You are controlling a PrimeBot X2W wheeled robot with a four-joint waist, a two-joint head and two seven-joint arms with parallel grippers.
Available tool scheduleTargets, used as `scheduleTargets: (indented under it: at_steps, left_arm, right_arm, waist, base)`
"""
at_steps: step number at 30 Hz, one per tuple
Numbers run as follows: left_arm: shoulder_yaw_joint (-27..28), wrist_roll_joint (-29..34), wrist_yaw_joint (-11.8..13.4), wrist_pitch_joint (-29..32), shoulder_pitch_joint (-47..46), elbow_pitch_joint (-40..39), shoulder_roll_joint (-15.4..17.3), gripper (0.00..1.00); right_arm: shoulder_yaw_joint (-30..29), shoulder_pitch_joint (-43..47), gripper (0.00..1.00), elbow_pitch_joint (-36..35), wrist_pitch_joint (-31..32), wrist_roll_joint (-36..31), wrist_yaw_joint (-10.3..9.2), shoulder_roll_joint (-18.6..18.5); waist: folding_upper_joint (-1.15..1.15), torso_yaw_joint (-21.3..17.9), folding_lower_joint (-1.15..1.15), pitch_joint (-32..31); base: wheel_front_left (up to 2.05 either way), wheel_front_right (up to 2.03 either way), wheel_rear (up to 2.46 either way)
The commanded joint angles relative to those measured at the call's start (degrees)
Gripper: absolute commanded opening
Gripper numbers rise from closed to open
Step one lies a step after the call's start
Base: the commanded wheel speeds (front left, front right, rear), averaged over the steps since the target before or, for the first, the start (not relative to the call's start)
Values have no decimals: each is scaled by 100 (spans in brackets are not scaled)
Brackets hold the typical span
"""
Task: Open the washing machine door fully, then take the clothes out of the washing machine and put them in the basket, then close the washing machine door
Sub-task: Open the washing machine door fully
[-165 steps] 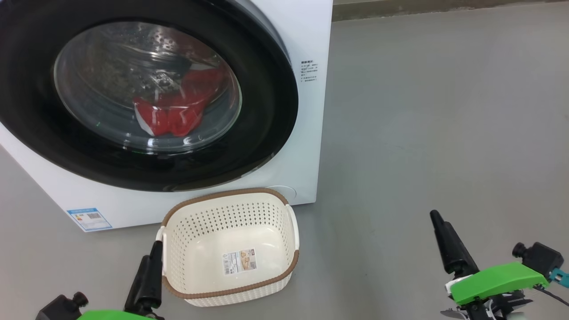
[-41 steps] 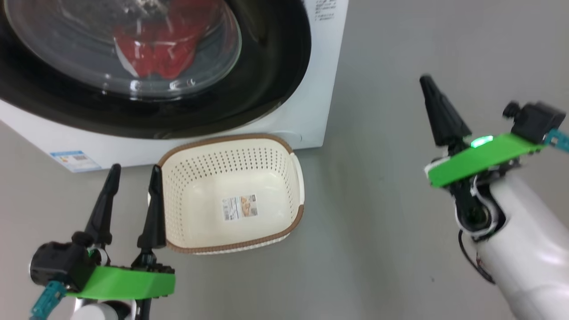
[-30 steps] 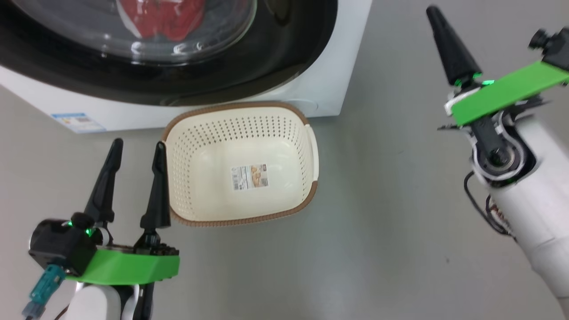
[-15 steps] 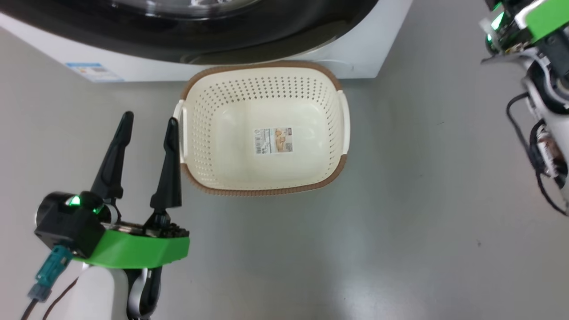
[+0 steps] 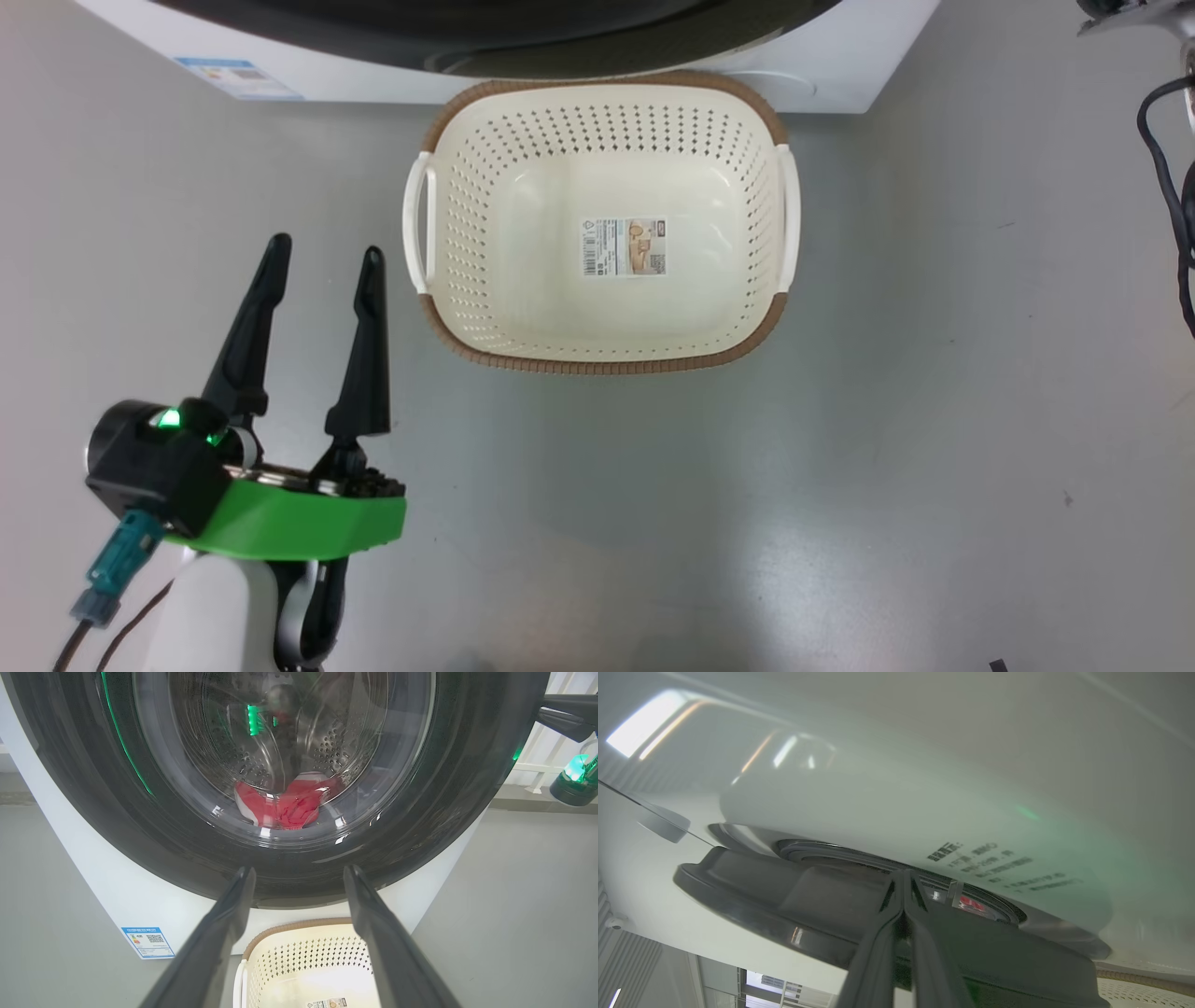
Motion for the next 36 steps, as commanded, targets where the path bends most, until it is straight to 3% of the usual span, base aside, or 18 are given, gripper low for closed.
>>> scheduleTargets:
  at_steps: [1, 13, 36]
  left_arm:
    - [138, 3, -31, -46, -75, -100, 120, 100]
    - [104, -5, -32, -46, -135, -61, 120, 100]
    - [133, 29, -32, -46, -79, 127, 120, 100]
  right_arm:
    - [-29, -101, 0, -89, 105, -97, -4, 132]
    - [-22, -325, 0, 109, 726, -246, -4, 308]
    - [72, 342, 0, -62, 1738, -356, -4, 509]
  waist:
    - [0, 86, 0, 93]
    - [0, 177, 0, 185]
    - [0, -48, 0, -308]
  base:
    - [0, 0, 0]
    - [0, 0, 0]
    - [0, 0, 0]
